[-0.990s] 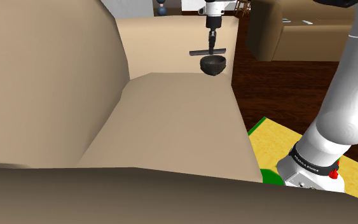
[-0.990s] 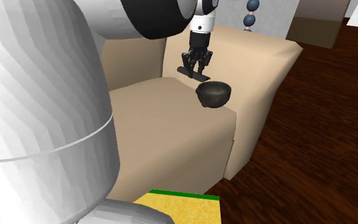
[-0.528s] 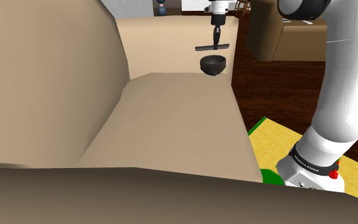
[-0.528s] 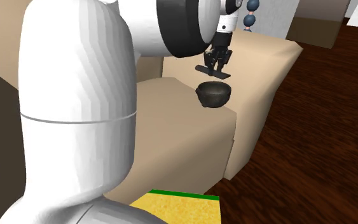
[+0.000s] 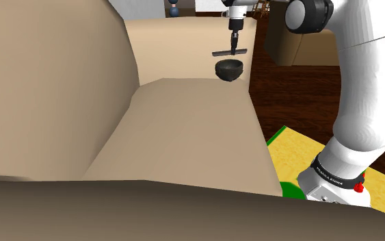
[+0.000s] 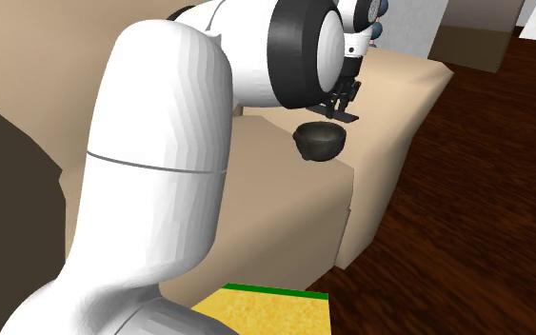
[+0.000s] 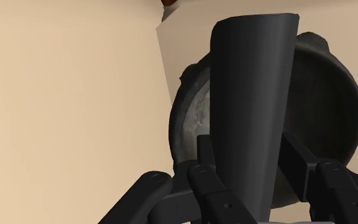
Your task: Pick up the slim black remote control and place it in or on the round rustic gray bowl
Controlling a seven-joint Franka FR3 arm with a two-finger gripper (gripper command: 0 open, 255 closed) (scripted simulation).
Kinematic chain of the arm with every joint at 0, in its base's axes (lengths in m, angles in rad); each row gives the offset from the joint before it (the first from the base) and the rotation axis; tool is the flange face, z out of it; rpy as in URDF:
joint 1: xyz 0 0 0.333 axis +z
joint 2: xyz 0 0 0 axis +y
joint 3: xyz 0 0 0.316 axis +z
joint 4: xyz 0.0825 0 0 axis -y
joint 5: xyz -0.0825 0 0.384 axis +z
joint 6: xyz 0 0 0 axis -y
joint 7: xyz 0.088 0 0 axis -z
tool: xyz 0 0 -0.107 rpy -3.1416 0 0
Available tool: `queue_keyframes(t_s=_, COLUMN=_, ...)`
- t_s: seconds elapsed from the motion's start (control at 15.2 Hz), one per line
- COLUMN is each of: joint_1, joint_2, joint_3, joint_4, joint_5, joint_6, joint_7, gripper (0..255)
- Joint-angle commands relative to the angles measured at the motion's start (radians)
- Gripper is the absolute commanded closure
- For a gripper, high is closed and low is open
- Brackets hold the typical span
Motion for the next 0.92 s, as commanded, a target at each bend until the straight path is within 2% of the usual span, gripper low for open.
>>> queue_keyframes(t_s=0.0, joint_1=0.005, joint_2=-0.003, joint_3=0.001, joint_4=-0.033, joint_5=0.0, joint_6=0.03, joint_7=-0.001, gripper=255)
queue_keyframes(t_s=0.33, joint_1=0.01, joint_2=0.0, joint_3=0.002, joint_4=-0.102, joint_5=0.002, joint_6=0.101, joint_7=-0.006, gripper=255)
queue_keyframes(t_s=0.86, joint_1=0.01, joint_2=0.0, joint_3=0.002, joint_4=-0.102, joint_5=0.002, joint_6=0.101, joint_7=-0.006, gripper=255)
